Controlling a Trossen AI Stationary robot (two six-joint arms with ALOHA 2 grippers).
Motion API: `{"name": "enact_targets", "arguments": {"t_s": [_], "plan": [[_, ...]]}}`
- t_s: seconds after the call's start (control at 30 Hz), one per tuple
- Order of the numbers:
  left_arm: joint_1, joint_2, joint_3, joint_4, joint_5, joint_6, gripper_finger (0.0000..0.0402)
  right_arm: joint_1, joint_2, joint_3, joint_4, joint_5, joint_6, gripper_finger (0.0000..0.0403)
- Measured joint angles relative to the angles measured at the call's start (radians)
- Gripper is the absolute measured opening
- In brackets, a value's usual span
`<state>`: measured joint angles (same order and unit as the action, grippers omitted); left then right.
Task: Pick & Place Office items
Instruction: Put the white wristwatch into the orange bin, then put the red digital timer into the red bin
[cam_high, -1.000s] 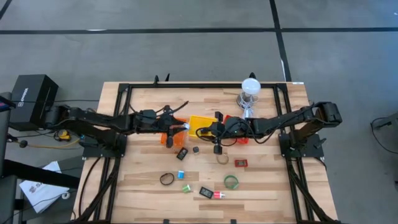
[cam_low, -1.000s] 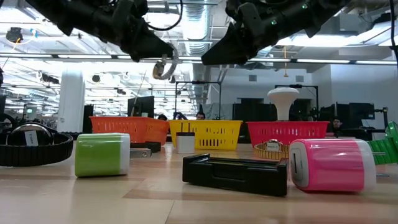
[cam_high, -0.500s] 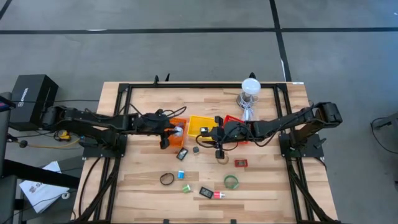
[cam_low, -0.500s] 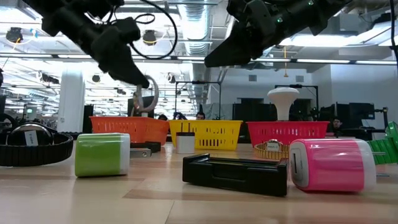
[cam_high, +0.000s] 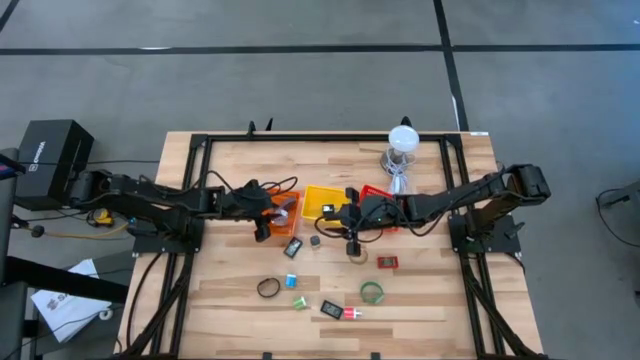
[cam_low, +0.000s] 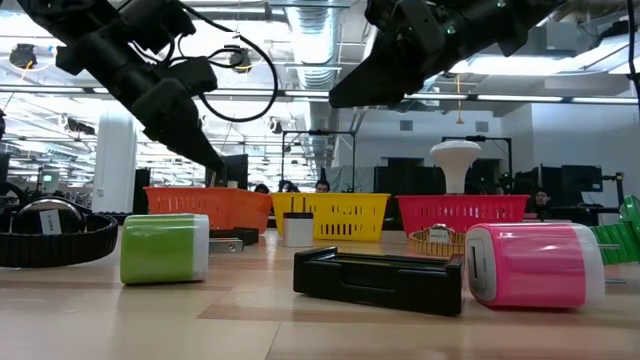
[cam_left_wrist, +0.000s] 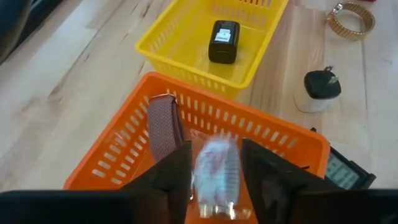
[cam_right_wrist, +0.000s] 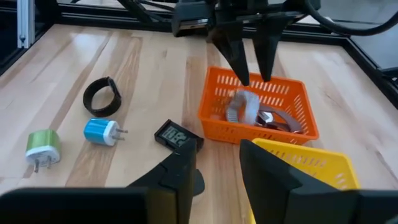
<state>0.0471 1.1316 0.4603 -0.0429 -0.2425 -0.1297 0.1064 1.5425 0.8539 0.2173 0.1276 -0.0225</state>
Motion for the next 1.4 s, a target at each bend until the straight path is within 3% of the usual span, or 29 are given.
{"name": "enact_targets", "arguments": {"t_s": [0.23,0.5,0.87,0.97,1.2,1.4], "plan": [[0.0,0.0,0.0,0.008,-0.002,-0.001,0.0196,0.0,0.0,0.0,-0.001,0.001,0.103,0.0173],[0.0,0.0,0.0,0.068,-0.001,0.0,0.021,-0.017,0.0,0.0,-0.066,0.002,0.102,0.0213],[0.0,0.0,0.0,0.073,0.003,0.001,0.0189,0.016,-0.013,0.0,-0.2,0.0,0.018,0.0206],[0.0,0.0,0.0,0.075,0.011,0.001,0.0185,0.035,-0.031,-0.001,-0.312,-0.013,0.022,0.0204],[0.0,0.0,0.0,0.082,0.013,0.001,0.0178,0.092,-0.084,-0.001,-0.577,-0.146,0.097,0.0199],[0.0,0.0,0.0,0.099,0.013,0.001,0.0177,0.164,-0.075,-0.001,-0.623,-0.206,0.172,0.0196]]}}
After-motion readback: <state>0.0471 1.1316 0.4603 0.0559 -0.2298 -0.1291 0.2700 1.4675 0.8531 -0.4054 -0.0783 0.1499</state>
